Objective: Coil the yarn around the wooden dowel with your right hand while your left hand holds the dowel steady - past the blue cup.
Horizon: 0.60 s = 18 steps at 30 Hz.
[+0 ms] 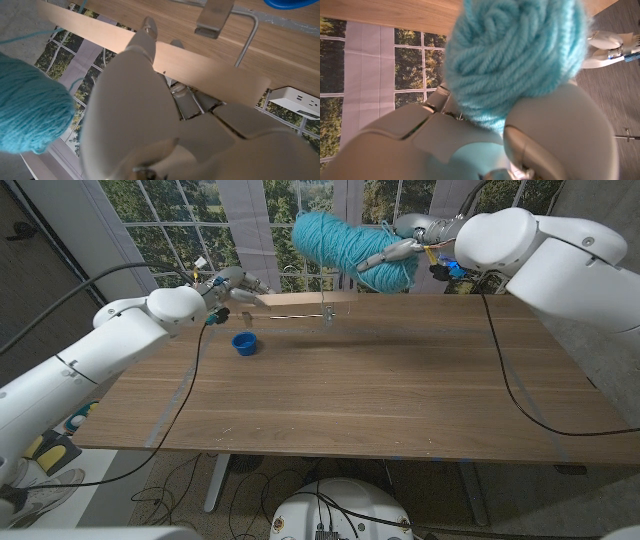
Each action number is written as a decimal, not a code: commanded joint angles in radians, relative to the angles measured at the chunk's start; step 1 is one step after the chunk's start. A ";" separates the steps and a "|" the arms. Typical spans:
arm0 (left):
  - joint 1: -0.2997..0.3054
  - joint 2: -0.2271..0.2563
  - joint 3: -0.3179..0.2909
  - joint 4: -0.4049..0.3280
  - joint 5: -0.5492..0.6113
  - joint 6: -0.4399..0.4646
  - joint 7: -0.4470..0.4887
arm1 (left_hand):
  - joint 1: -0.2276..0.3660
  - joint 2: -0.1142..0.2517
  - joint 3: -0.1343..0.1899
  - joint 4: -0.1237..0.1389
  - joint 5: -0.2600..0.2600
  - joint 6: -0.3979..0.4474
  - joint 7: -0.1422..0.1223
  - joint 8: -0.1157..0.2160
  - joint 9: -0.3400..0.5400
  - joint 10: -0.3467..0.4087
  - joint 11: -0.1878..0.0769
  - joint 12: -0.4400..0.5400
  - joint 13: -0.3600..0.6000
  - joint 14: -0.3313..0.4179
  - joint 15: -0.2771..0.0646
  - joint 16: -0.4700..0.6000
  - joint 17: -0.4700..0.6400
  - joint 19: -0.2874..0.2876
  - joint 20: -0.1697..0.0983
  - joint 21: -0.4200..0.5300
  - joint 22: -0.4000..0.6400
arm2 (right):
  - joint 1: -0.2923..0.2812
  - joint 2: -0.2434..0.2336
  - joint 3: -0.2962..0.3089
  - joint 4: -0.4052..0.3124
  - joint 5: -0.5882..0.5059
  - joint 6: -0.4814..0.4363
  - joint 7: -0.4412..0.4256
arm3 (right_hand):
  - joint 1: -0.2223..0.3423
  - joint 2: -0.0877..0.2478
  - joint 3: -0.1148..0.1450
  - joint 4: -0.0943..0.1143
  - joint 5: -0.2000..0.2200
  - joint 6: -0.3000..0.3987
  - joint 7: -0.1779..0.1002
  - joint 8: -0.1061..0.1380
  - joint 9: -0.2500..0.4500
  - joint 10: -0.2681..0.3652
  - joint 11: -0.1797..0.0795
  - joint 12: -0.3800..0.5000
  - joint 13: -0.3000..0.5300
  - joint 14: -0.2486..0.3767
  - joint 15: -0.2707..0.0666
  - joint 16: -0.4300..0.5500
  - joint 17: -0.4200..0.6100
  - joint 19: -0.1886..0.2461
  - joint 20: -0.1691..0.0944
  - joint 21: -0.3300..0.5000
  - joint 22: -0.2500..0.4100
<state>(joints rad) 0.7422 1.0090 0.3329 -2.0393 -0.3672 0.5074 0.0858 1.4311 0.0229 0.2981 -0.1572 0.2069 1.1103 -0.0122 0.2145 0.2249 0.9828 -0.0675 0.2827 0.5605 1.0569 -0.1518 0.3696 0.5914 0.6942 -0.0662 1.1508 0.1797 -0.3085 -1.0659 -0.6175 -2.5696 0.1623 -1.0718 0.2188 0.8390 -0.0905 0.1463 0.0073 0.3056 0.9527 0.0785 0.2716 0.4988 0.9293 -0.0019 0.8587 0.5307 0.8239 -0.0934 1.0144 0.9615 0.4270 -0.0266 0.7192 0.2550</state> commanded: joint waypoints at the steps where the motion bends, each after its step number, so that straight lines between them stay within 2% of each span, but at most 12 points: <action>1: 0.007 -0.057 -0.022 -0.024 -0.014 0.049 0.101 | 0.061 0.075 0.020 0.015 0.003 0.053 0.045 0.005 0.004 0.011 0.000 -0.005 0.003 0.040 -0.064 -0.001 0.003 -0.004 -0.124 0.007 0.002 | -0.237 -0.135 0.202 -0.117 0.125 0.088 -0.092 | 0.297 0.287 0.017 0.012 -0.007 0.091 -0.056 0.002 0.006 0.020 -0.006 0.009 0.139 0.007 -0.094 0.012 -0.001 0.006 0.004 0.011 0.002; 4: 0.004 -0.069 -0.024 -0.024 -0.019 0.050 0.114 | 0.062 0.075 0.020 0.014 0.002 0.054 0.044 0.005 0.004 0.012 0.000 -0.005 0.003 0.042 -0.063 -0.002 0.003 -0.003 -0.125 0.009 0.002 | -0.296 -0.166 0.242 -0.125 0.154 0.126 -0.106 | 0.298 0.286 0.018 0.013 -0.009 0.092 -0.056 0.001 0.006 0.020 -0.006 0.011 0.140 0.006 -0.092 0.017 0.002 0.005 0.003 0.013 0.001; 6: 0.007 -0.081 -0.035 -0.016 -0.037 0.027 0.111 | 0.063 0.075 0.021 0.013 0.002 0.056 0.044 0.006 0.004 0.012 0.000 -0.006 0.003 0.043 -0.064 -0.002 0.002 -0.001 -0.126 0.011 0.002 | -0.311 -0.180 0.239 -0.139 0.154 0.121 -0.114 | 0.299 0.285 0.018 0.013 -0.010 0.095 -0.054 0.000 0.007 0.022 -0.006 0.012 0.139 0.006 -0.092 0.018 -0.004 0.004 0.003 0.016 0.000; 8: -0.008 -0.083 -0.026 -0.023 -0.028 0.038 0.119 | 0.063 0.074 0.021 0.013 0.001 0.054 0.052 0.005 0.004 0.014 0.002 -0.007 0.002 0.046 -0.063 -0.003 0.002 0.001 -0.126 0.014 0.003 | -0.331 -0.198 0.231 -0.160 0.152 0.113 -0.122 | 0.300 0.285 0.019 0.013 -0.012 0.095 -0.054 -0.001 0.006 0.023 -0.006 0.012 0.137 0.005 -0.094 0.021 -0.003 0.004 0.002 0.018 -0.001; 10: -0.017 -0.084 -0.020 -0.029 -0.023 0.054 0.126 | 0.063 0.074 0.022 0.012 0.001 0.057 0.049 0.006 0.004 0.015 0.002 -0.008 0.002 0.047 -0.063 -0.003 0.002 0.003 -0.126 0.016 0.003 | -0.342 -0.206 0.234 -0.164 0.156 0.116 -0.127 | 0.302 0.284 0.019 0.012 -0.013 0.097 -0.053 -0.002 0.007 0.021 -0.006 0.014 0.140 0.005 -0.093 0.023 -0.006 0.004 0.003 0.021 -0.002; 11: -0.027 -0.088 -0.014 -0.031 -0.020 0.057 0.128 | 0.063 0.074 0.022 0.012 0.001 0.057 0.048 0.006 0.004 0.015 0.001 -0.009 0.002 0.046 -0.064 -0.004 0.002 0.003 -0.126 0.016 0.003 | -0.373 -0.219 0.245 -0.171 0.160 0.128 -0.142 | 0.302 0.284 0.019 0.012 -0.014 0.097 -0.053 -0.002 0.007 0.024 -0.008 0.014 0.138 0.005 -0.092 0.025 -0.006 0.005 0.003 0.022 -0.002; 18: -0.063 -0.105 0.008 -0.036 -0.016 0.065 0.123 | 0.063 0.074 0.023 0.012 0.000 0.056 0.048 0.005 0.004 0.017 0.002 -0.011 0.001 0.052 -0.061 -0.004 0.001 0.006 -0.127 0.021 0.003 | -0.463 -0.249 0.258 -0.173 0.174 0.156 -0.181 | 0.305 0.284 0.020 0.013 -0.017 0.100 -0.051 -0.005 0.007 0.022 -0.004 0.016 0.139 0.005 -0.091 0.031 -0.009 0.005 0.004 0.028 -0.004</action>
<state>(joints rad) 0.7232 0.9327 0.3155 -2.0621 -0.3857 0.5473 0.1865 1.4312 0.0230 0.2984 -0.1575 0.2049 1.1102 -0.0120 0.2154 0.2255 0.9936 -0.0677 0.2750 0.5605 1.0633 -0.1474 0.3631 0.5905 0.6941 -0.0662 1.1652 0.1789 -0.5927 -1.2302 -0.4175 -2.6998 0.3026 -0.9586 0.0974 0.8458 -0.0972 0.1592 0.0202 0.2902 0.9546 0.0803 0.2702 0.5035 0.9328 0.0015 0.8659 0.5307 0.8242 -0.0933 1.0396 0.9510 0.4270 -0.0267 0.7398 0.2507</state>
